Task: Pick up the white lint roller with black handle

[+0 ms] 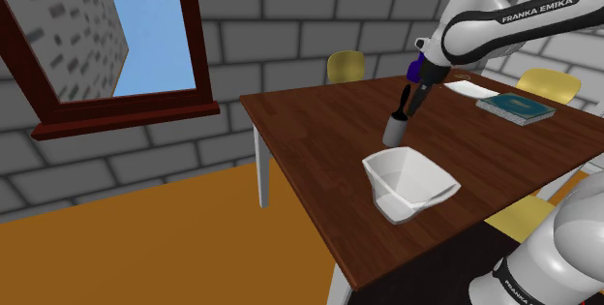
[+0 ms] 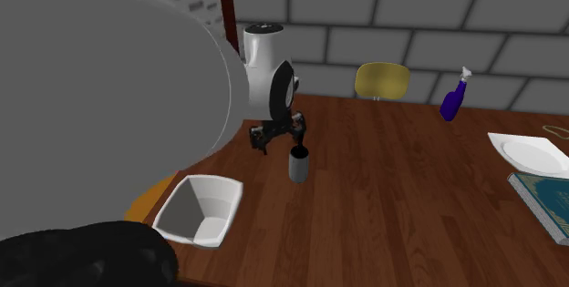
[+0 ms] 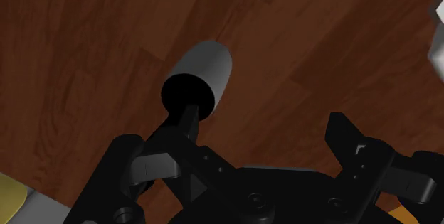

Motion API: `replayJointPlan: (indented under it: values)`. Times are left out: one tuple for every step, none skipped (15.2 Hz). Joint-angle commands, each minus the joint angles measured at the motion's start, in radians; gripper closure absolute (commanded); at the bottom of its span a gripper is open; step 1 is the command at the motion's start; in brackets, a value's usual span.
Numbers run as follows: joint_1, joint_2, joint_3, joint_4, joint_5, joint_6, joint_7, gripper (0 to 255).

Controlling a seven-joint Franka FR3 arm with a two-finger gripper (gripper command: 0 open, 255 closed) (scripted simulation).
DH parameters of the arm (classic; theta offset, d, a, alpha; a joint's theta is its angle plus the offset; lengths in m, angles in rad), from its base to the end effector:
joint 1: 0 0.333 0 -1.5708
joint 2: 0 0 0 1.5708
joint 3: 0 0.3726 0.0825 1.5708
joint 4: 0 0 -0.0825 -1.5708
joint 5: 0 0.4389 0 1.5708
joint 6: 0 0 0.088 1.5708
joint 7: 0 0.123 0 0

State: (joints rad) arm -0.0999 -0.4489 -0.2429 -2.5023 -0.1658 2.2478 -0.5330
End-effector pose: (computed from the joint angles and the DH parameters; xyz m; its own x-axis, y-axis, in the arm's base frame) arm 0.4223 -0.1613 0.4641 0.9448 0.2973 0.1375 0.2804 -0.9511 0.1293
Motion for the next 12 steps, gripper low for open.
replayJointPlan:
  values:
    - [-0.006, 0.071, -0.035, 0.013, -0.008, 0.071, -0.047, 0]
    - [-0.007, 0.104, -0.050, 0.021, -0.009, 0.101, -0.067, 0]
    - [-0.007, 0.139, -0.064, 0.031, -0.008, 0.132, -0.088, 0]
    - [-0.007, 0.174, -0.078, 0.042, -0.004, 0.161, -0.109, 0]
    - [-0.006, 0.211, -0.092, 0.055, 0.001, 0.190, -0.132, 0]
    - [-0.006, 0.248, -0.106, 0.069, 0.010, 0.218, -0.156, 0]
    - [-0.006, 0.253, -0.107, 0.071, 0.011, 0.222, -0.160, 0]
    - [-0.006, 0.261, -0.109, 0.064, 0.013, 0.236, -0.161, 0]
    - [-0.006, 0.270, -0.110, 0.058, 0.015, 0.251, -0.162, 0]
    - [-0.005, 0.279, -0.112, 0.052, 0.017, 0.266, -0.164, 0]
    - [-0.005, 0.288, -0.113, 0.046, 0.020, 0.281, -0.165, 0]
    - [-0.004, 0.298, -0.115, 0.040, 0.022, 0.296, -0.167, 0]
